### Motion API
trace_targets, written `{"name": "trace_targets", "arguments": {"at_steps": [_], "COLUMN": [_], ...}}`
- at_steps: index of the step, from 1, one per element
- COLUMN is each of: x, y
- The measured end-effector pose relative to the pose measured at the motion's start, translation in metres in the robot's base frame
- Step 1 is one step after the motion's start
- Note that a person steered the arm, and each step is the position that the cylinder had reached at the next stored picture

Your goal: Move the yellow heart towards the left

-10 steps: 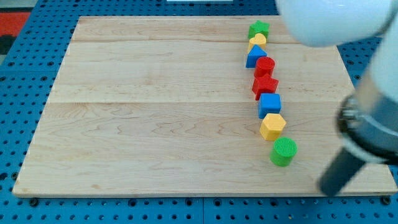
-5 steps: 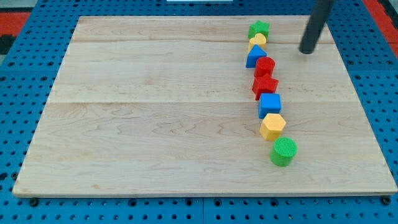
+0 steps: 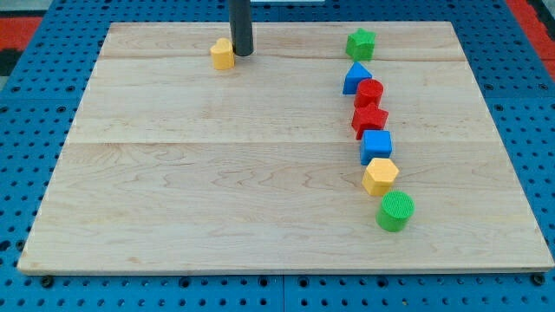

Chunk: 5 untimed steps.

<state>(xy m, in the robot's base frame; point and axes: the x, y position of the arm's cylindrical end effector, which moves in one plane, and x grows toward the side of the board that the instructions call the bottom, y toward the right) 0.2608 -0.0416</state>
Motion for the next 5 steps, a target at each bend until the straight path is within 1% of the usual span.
{"name": "trace_targets", "arguments": {"at_steps": [1, 2, 3, 4, 5], "x": [0.047, 0.04, 0.058, 0.072, 0.085], "y": [0.049, 0.115, 0.119, 0.154, 0.218]}}
